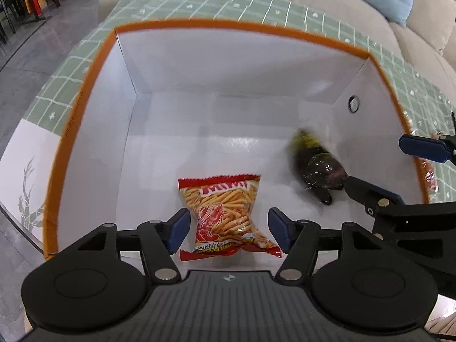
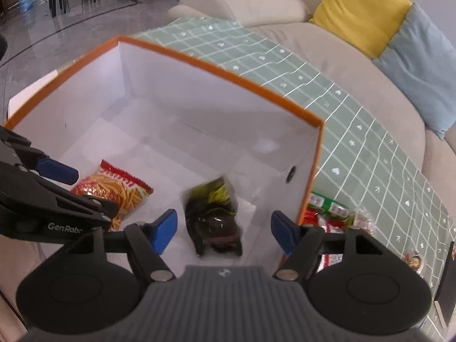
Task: Organize snacks
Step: 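Open left tool dropping the Mimi bag while right tool releases the dark packet into the box, then move both tools back from the box toward the snack pile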
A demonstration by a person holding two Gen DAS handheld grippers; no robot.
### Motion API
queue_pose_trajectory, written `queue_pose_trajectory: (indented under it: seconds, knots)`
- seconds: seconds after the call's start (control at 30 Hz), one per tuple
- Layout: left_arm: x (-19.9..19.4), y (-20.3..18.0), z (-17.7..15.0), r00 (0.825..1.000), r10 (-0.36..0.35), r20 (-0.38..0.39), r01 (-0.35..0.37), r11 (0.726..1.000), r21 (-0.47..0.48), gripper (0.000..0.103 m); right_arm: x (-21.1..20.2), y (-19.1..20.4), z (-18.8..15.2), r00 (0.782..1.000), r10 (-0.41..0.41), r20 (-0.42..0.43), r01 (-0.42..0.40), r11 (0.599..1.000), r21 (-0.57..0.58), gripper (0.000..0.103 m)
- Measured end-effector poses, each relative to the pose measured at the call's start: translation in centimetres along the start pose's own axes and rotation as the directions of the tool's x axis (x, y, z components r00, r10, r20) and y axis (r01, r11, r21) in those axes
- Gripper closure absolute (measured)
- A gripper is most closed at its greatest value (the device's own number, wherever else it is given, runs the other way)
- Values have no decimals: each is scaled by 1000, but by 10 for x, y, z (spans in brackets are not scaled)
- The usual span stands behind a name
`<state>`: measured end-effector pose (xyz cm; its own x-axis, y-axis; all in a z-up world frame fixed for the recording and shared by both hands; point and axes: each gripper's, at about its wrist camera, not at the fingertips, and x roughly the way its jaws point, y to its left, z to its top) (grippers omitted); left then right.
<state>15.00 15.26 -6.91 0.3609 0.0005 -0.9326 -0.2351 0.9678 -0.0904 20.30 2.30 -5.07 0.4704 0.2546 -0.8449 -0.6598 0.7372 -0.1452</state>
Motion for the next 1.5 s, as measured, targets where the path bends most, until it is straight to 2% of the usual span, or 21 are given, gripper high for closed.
queue_pose_trajectory:
  seconds: [0.1, 0.23, 0.33, 0.5, 0.67, 0.77, 0.93, 1.17, 1.37, 1.5]
  knots:
    - [-17, -2, -2, 997, 4, 72, -4, 1000, -6, 29, -15, -3, -3, 999, -4, 38, 3, 1000, 14, 25]
    - [-39, -10, -9, 982, -5, 186, 3, 1000, 8, 29, -40, -10, -13, 991, -64, 115, 59, 997, 44, 23]
    - [-57, -21, -18, 960, -16, 280, 7, 999, 33, 28, -60, -18, -25, 977, -109, 185, 95, 992, 82, 21]
    - [-75, -40, -28, 918, -56, 392, 32, 997, 66, 28, -92, -33, -48, 947, -166, 277, 125, 979, 158, 19]
    - [-86, -56, -47, 888, -110, 447, 73, 992, 98, 28, -121, -43, -75, 918, -191, 347, 109, 964, 242, 13]
    - [-86, -63, -57, 885, -134, 445, 96, 990, 107, 28, -134, -46, -94, 904, -205, 375, 107, 958, 267, 13]
    - [-89, -77, -76, 862, -191, 470, 136, 980, 149, 28, -147, -52, -132, 889, -236, 393, 121, 948, 296, 8]
    - [-81, -110, -96, 861, -260, 438, 150, 951, 269, 28, -152, -63, -183, 885, -292, 362, 166, 925, 342, 7]
    - [-69, -139, -112, 872, -278, 403, 133, 927, 350, 28, -137, -72, -222, 908, -309, 283, 180, 898, 402, 7]
    - [-60, -151, -118, 880, -278, 386, 121, 916, 383, 28, -122, -78, -231, 916, -326, 233, 208, 883, 420, 7]
